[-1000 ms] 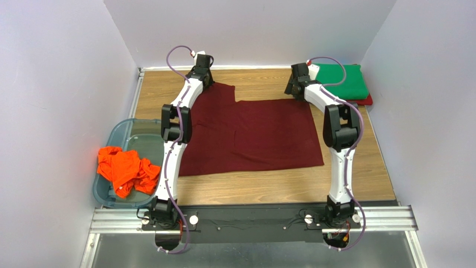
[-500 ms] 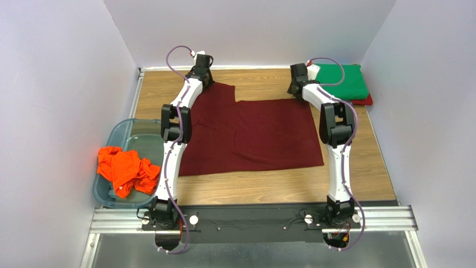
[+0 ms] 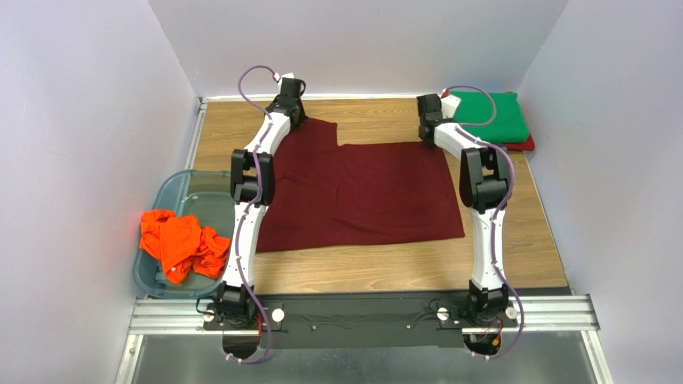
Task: Fold and stack the t-shirts
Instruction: Fold the tshirt
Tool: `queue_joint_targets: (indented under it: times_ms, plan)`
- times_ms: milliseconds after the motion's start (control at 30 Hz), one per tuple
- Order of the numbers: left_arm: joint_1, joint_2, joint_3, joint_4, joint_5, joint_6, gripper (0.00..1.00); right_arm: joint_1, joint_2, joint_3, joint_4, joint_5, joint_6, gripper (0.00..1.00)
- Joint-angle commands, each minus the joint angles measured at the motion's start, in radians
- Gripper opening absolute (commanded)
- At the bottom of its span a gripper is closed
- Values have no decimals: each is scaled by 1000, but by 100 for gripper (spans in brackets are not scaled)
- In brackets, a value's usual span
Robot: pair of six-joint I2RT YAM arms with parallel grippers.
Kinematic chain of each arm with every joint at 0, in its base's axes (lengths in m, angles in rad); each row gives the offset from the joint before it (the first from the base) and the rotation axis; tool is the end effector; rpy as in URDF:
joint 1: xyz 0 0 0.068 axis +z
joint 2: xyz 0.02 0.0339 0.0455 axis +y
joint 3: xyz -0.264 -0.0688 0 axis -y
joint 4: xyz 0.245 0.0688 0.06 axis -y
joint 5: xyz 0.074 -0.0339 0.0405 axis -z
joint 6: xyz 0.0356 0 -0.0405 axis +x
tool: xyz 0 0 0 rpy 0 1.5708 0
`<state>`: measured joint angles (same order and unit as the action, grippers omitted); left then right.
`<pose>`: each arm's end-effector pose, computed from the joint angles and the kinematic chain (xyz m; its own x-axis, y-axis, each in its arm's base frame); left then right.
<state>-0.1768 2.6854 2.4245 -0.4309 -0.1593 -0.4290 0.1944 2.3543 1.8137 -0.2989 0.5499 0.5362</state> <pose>0.5850 -0.0988 0.1549 -0.5933 -0.3112 -0.7424 -0.2127 0.9501 -0.2283 0.5108 0.0816 0.1482 -0.5370 0.3382 -0.7728 0.5259 0.8505 0.0068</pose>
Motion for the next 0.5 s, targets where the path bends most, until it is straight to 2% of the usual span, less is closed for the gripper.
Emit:
queue_joint_targets:
  times_ms: [0,67,233,367,467]
  plan:
    - [3,-4,-41,-63,35,16,0,-6,-13,-51,-74,67,8,29]
    - [3,-4,-44,-63,27,12,0,-6,-18,-54,-74,79,1,24]
    - [3,-30,-82,-37,30,13,0,-4,-20,-54,-75,78,-12,1]
    - [2,-64,-128,26,44,27,0,-3,-20,-21,-75,56,-34,1]
    - [2,-159,-286,170,73,41,0,-3,-27,4,-75,27,-62,1]
